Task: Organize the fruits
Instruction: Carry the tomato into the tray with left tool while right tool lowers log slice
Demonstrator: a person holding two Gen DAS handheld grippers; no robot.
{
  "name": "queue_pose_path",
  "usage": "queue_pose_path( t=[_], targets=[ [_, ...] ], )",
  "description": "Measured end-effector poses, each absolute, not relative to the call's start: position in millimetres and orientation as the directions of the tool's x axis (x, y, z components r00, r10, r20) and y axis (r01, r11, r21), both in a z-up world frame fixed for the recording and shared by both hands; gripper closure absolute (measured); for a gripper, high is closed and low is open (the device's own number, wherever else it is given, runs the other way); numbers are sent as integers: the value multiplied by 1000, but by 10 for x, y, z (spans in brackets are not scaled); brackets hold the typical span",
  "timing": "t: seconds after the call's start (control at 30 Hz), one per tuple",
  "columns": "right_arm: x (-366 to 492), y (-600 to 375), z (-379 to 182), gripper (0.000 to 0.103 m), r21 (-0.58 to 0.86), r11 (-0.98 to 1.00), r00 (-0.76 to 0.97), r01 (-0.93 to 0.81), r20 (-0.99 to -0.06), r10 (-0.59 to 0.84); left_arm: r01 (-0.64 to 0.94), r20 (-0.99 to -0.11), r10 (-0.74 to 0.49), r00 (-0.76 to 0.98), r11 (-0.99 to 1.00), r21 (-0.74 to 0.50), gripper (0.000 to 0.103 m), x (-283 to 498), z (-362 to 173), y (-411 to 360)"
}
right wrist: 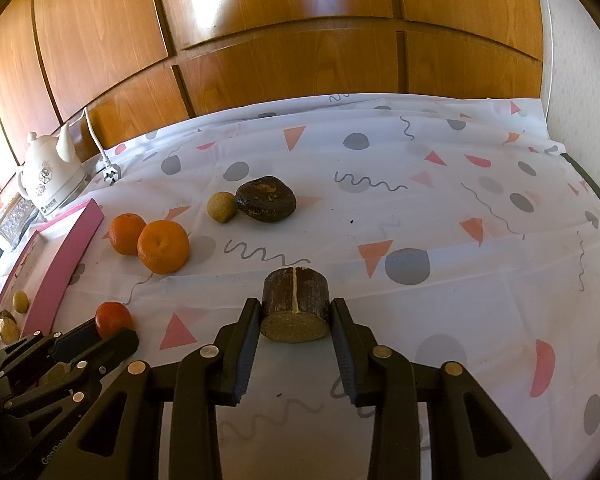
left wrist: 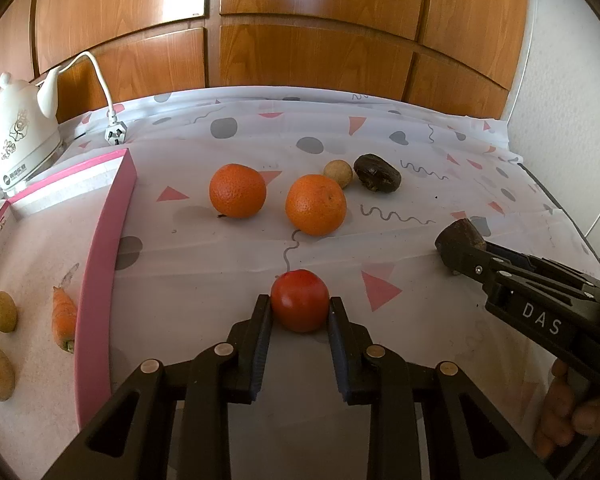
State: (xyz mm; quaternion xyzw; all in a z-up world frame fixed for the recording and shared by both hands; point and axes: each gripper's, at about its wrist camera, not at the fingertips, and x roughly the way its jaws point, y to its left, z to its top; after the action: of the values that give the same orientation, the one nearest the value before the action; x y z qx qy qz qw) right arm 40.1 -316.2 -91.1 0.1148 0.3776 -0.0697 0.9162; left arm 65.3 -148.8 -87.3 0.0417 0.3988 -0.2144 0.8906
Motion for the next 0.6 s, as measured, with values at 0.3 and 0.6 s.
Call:
queue_pose_path(
  t=[0.3, 0.6],
  targets=[
    [394, -3125, -876, 68, 133, 969, 695, 209, -717, -51, 417, -740, -381, 554, 896, -150, 76, 658, -766, -1388],
    [380, -2829, -788, 68, 169, 979, 684, 111, -728, 48, 380, -703, -403, 586, 903, -202, 76, 595, -401, -992]
  ],
)
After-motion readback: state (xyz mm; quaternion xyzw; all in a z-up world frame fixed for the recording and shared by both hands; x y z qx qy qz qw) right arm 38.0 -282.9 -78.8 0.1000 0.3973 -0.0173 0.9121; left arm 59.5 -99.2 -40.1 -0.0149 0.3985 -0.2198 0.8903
